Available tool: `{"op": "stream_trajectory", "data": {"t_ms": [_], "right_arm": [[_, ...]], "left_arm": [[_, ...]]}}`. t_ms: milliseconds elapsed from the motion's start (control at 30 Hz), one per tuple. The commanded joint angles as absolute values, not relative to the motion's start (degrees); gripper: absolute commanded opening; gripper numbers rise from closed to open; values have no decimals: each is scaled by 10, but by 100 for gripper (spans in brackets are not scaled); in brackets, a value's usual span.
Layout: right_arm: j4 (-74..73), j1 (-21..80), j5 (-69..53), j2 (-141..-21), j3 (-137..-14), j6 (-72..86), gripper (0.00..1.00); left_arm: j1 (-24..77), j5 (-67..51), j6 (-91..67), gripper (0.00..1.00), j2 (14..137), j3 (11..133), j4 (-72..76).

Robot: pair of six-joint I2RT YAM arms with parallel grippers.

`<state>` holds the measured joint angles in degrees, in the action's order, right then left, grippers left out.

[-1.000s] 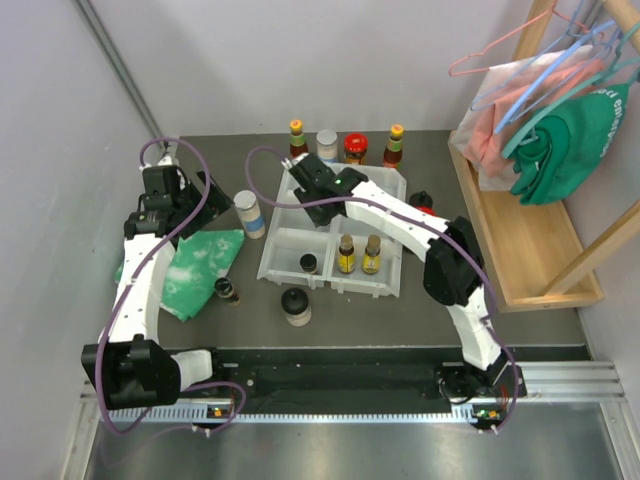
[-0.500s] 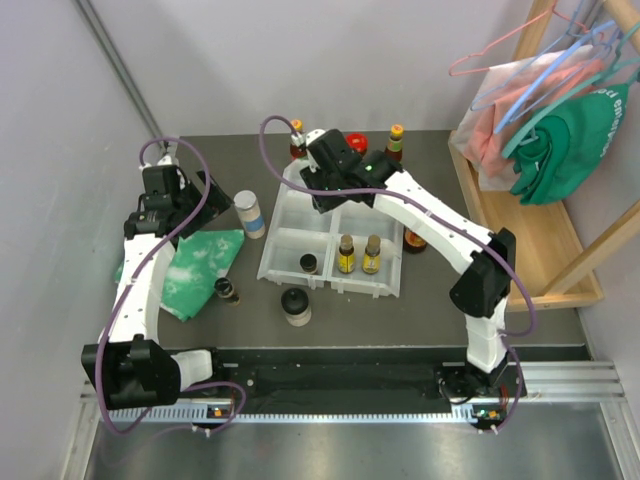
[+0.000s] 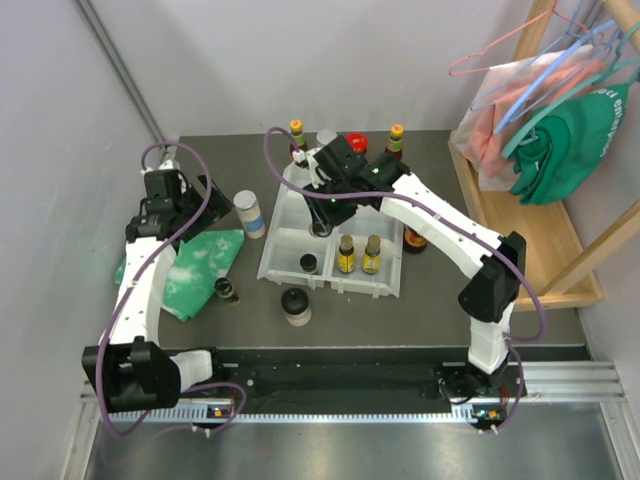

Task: Organize the condiment bottles
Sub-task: Move the bottle to the storage box.

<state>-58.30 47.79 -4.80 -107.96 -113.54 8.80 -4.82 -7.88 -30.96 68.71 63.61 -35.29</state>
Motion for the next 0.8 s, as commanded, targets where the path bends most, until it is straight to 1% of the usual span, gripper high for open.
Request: {"op": "stream_trajectory", "data": {"t_ms": [0,133,400,767], "right_arm": [[-605,489,-73,-1078,-1136,84,0],[-617,497,-76,-1091,-1144,76,0],[-628,501,-80,-1154,-1174,71,0],[-652,501,-83,-1226,-1242,62,0]], "left_arm": [[-47,-76,-312,99,669,629,-316],[-47,-74,-311,99,670,626,-315],[-47,-71,-308,99,671,626,-316],[-47,-71,-308,99,674,625,-316]]}}
